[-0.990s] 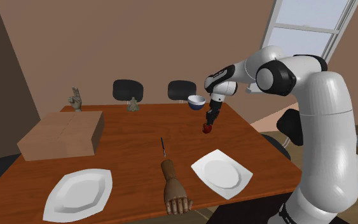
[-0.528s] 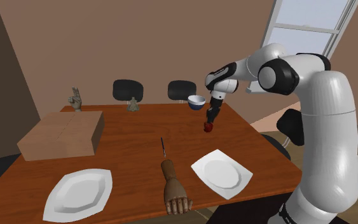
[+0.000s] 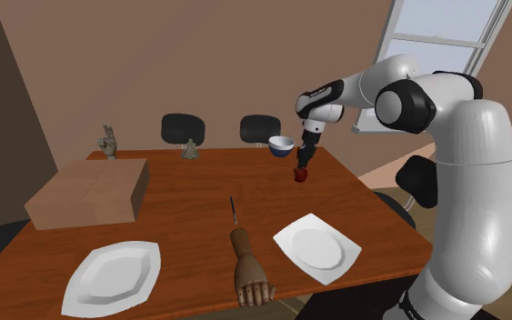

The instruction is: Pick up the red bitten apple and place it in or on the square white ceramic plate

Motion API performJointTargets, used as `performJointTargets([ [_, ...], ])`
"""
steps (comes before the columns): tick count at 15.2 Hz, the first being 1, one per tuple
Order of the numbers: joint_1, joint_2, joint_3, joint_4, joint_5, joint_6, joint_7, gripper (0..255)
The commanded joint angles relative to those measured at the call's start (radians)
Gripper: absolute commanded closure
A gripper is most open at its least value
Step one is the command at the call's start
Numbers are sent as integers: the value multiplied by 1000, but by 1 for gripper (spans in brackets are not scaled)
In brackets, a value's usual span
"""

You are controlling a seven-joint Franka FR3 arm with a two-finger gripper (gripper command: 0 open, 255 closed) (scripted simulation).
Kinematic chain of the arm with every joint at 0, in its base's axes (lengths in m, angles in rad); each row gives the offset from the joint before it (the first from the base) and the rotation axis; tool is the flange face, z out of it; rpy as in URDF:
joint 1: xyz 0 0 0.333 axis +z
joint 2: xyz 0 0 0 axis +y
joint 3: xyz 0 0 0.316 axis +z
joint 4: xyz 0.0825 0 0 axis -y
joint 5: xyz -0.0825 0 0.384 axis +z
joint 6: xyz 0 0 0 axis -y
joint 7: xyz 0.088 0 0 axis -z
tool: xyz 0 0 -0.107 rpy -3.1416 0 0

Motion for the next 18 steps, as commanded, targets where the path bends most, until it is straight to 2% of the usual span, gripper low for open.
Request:
performJointTargets([
  [1,2,-15,-3,6,-7,-20,7,255],
  [7,4,-42,-10,40,-23,-77,24,255],
  [13,86,-293,-17,-279,-100,23,90,255],
  [18,123,-497,2,-503,-173,73,175,255],
])
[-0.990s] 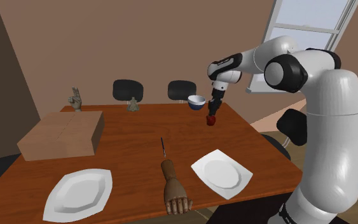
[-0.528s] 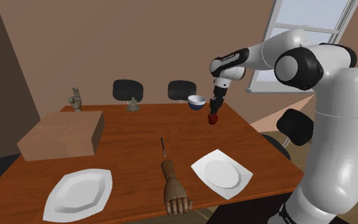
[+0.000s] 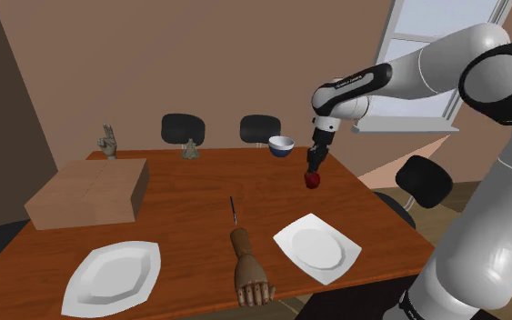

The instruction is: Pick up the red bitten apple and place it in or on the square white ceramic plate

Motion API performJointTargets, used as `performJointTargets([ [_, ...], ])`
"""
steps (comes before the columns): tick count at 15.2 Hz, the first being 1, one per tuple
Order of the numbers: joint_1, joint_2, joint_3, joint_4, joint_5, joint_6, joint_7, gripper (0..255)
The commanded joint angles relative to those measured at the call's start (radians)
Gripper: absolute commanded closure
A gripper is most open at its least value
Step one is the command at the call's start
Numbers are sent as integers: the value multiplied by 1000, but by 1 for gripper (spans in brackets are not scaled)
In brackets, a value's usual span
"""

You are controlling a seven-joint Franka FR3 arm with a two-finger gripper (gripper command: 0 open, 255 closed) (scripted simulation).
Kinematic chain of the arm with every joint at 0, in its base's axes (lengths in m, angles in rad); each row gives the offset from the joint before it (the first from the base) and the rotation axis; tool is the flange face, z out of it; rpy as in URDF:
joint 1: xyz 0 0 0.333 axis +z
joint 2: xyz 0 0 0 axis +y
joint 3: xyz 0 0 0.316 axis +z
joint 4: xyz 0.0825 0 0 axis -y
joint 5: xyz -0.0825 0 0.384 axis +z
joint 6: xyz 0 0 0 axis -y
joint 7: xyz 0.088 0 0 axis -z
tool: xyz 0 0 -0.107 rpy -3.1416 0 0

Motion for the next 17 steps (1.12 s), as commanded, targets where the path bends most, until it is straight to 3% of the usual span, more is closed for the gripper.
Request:
performJointTargets([
  [1,12,-87,13,-96,-29,22,39,255],
  [9,15,-413,99,-389,-106,21,192,255],
  [16,17,-730,206,-603,-101,-63,326,255],
  [17,17,-724,205,-614,-100,-47,323,255],
])
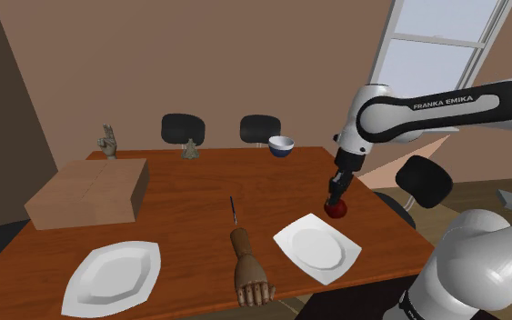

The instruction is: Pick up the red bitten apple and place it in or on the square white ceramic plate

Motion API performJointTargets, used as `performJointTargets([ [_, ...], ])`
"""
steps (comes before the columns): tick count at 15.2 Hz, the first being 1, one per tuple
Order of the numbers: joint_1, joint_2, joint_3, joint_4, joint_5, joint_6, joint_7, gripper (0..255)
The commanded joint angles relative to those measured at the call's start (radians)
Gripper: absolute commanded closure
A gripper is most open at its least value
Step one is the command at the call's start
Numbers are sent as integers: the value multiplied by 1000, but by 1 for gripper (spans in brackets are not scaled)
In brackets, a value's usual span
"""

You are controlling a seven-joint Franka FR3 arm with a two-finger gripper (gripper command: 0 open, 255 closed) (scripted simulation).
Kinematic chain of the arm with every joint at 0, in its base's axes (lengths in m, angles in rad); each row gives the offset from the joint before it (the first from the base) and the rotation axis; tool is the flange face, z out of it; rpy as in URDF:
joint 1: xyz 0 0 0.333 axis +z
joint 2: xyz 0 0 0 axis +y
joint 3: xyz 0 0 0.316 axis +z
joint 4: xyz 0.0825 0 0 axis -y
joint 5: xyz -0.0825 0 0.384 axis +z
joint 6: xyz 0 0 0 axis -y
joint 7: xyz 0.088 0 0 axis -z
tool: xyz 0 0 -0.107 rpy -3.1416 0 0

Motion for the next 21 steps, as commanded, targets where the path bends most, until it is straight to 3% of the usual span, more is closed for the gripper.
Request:
performJointTargets([
  [1,0,-18,6,-29,2,12,7,255],
  [21,27,168,-31,-181,32,345,-64,255],
])
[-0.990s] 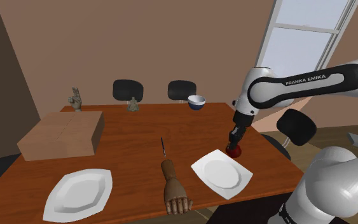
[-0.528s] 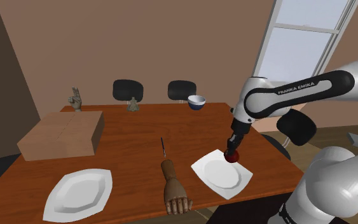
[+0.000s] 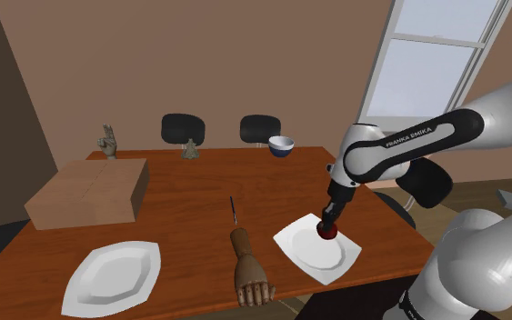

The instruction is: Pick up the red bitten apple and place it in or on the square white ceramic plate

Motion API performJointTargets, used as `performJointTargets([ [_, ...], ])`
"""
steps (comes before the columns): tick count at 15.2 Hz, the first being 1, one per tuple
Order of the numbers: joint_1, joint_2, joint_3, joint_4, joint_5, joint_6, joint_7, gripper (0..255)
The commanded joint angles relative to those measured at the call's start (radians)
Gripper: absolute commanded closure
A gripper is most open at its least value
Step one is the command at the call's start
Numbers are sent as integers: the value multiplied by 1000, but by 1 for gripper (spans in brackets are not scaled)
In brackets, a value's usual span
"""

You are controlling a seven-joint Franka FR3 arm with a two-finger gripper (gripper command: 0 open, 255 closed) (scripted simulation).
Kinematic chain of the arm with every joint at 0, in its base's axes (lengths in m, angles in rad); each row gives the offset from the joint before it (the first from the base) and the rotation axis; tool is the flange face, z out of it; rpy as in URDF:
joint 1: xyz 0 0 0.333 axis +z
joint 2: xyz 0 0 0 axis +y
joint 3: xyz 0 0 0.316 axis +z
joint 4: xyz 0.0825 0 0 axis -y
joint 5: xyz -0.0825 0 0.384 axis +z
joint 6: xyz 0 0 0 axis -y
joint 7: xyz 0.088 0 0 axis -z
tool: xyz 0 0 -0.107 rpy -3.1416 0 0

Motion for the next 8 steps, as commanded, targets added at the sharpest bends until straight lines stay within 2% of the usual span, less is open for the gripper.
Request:
performJointTargets([
  [1,2,6,-1,-3,2,9,-2,255],
  [6,2,6,-1,-3,2,9,-2,255],
  [7,2,6,-1,-3,2,10,-2,0],
  [8,2,6,-1,-3,2,10,-2,0],
])
